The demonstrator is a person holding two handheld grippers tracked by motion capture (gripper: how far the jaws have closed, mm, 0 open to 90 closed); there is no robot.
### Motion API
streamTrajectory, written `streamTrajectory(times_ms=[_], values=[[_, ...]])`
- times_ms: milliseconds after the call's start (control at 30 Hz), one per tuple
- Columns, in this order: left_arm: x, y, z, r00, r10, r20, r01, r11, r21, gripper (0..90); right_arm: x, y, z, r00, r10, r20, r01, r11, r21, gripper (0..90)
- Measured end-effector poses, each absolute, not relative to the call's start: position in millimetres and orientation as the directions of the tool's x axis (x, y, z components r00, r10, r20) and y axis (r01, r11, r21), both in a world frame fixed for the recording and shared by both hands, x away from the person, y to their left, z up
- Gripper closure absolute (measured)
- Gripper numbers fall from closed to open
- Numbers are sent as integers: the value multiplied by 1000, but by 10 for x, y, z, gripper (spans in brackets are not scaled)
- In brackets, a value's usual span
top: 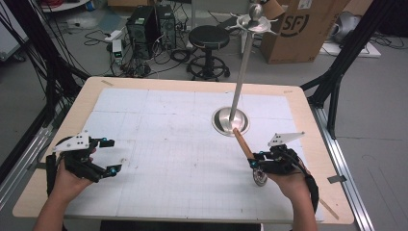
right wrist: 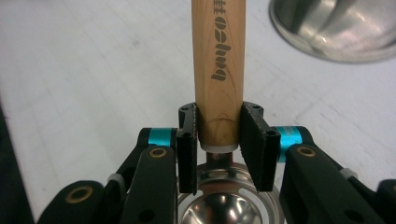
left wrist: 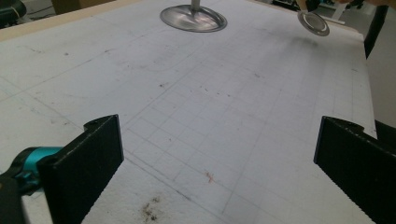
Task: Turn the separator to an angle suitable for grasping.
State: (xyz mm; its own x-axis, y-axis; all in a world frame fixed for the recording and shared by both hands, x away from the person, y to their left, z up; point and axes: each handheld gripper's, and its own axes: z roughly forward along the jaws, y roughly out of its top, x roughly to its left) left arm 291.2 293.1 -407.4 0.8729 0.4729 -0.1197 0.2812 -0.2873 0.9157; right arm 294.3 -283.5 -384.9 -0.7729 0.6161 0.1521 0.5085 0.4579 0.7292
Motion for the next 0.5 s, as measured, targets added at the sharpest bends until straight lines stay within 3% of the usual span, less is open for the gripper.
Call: streamTrajectory(times_ms=[500], values=[[2908,2936,-4071,871,476,-122,283,-283,917,19,2869,-2736,-3770,-817,559,141,413,397,820,684]])
